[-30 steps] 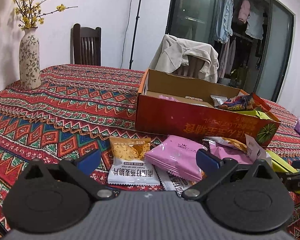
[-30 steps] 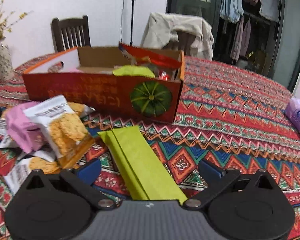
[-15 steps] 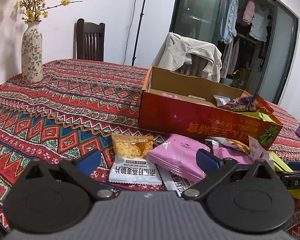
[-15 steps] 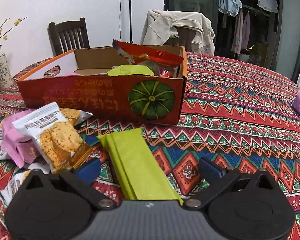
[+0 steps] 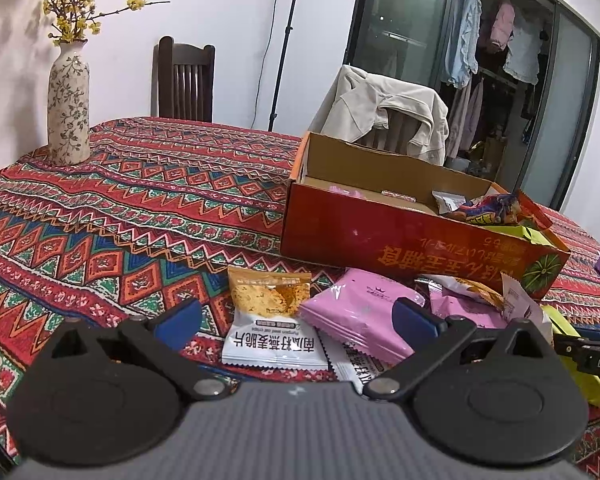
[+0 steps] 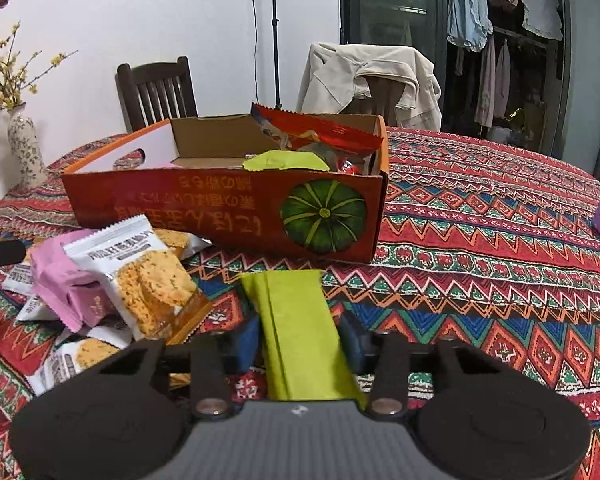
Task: Organize snacks
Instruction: 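Grasp the long yellow-green packet with the right gripper, then grasp a white biscuit packet with the left gripper while the right lifts the yellow-green packet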
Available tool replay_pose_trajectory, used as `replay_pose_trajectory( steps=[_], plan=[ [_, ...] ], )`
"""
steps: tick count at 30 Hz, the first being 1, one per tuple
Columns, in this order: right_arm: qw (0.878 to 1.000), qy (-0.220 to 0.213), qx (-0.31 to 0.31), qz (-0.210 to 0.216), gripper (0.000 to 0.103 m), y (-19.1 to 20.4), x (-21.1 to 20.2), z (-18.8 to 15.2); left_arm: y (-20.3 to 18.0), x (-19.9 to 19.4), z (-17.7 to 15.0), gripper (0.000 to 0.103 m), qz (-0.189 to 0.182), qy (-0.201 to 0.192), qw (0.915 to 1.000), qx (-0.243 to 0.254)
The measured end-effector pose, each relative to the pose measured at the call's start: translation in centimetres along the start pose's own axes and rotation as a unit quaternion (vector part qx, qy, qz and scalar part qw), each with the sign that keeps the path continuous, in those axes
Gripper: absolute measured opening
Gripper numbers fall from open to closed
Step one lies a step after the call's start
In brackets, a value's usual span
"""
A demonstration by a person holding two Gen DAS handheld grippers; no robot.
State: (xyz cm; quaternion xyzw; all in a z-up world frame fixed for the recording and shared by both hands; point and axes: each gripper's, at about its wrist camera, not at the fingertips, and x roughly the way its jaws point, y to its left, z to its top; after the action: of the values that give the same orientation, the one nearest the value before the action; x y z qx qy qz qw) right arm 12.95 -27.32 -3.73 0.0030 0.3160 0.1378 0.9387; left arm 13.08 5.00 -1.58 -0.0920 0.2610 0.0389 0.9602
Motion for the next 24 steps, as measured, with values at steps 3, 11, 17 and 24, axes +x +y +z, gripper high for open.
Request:
replay_pose_trajectory(
  steps=[3,11,17,24],
  plan=[
    [1.000,-0.003,0.000,0.000,0.038,0.0,-0.1,0.0,0.0,0.0,0.0,0.103,0.001,-0.001,1.0000,0.001],
    [0.999,-0.043,0.002,-0.010,0.036,0.1,-1.4,-0.2,-0.3,-0.1,0.1,0.103,0.012,0.001,0.9999,0.009],
    [0.998,-0.064,0.007,-0.008,0.035,-0.1,-2.0,-0.2,-0.2,0.0,0.6,0.103,0.031,0.017,0.9993,0.012],
    [0.997,-0.076,0.015,-0.003,0.035,-0.4,-2.5,-0.2,0.4,0.7,0.9,0.103,0.097,0.045,0.9932,0.046]
  ],
)
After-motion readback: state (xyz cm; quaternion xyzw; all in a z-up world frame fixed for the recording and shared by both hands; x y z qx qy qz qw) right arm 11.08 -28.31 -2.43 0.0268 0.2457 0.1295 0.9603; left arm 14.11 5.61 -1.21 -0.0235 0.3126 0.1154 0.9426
